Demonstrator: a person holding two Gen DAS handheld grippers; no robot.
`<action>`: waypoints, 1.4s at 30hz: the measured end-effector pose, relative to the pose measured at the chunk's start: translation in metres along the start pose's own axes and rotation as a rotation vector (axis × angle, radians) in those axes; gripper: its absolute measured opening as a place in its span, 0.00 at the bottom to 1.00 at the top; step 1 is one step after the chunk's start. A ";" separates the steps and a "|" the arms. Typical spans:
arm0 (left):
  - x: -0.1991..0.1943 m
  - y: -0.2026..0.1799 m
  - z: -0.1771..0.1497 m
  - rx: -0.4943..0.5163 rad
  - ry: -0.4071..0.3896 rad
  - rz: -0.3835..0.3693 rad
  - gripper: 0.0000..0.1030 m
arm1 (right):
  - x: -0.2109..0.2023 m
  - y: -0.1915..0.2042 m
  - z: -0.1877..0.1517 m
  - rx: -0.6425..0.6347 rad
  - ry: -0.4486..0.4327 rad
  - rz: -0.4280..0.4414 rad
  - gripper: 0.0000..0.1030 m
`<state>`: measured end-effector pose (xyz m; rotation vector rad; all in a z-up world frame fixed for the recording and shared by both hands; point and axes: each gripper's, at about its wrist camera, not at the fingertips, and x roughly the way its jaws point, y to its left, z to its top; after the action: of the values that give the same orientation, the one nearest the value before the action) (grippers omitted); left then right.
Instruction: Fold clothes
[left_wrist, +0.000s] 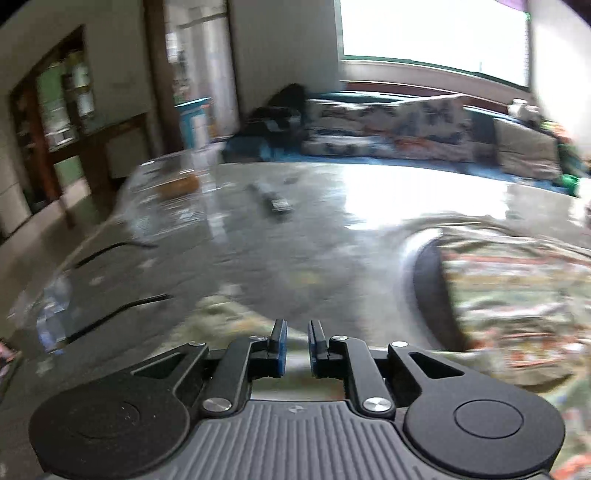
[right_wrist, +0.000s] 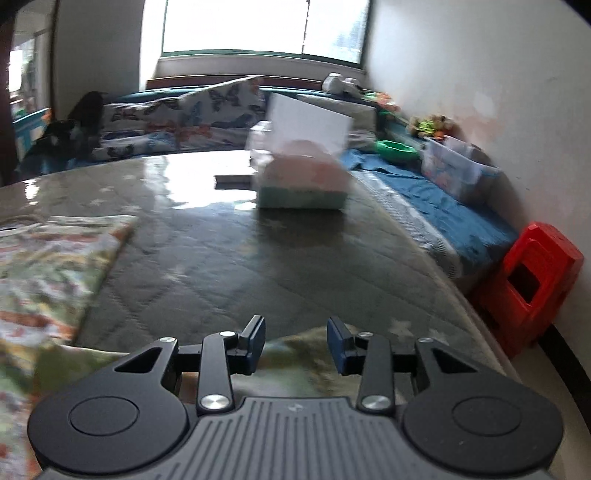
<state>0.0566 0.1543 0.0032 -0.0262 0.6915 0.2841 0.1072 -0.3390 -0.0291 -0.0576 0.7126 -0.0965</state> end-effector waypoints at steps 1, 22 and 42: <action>-0.001 -0.009 0.001 0.013 -0.001 -0.033 0.13 | -0.001 0.004 0.002 -0.009 -0.003 0.014 0.36; 0.019 -0.089 -0.012 0.165 0.056 -0.259 0.13 | 0.062 0.111 0.051 -0.088 0.046 0.298 0.23; 0.017 -0.096 -0.015 0.160 0.040 -0.242 0.22 | 0.071 0.129 0.065 -0.150 0.044 0.303 0.16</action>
<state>0.0852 0.0642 -0.0253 0.0366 0.7411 -0.0041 0.2118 -0.2174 -0.0369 -0.0902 0.7638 0.2465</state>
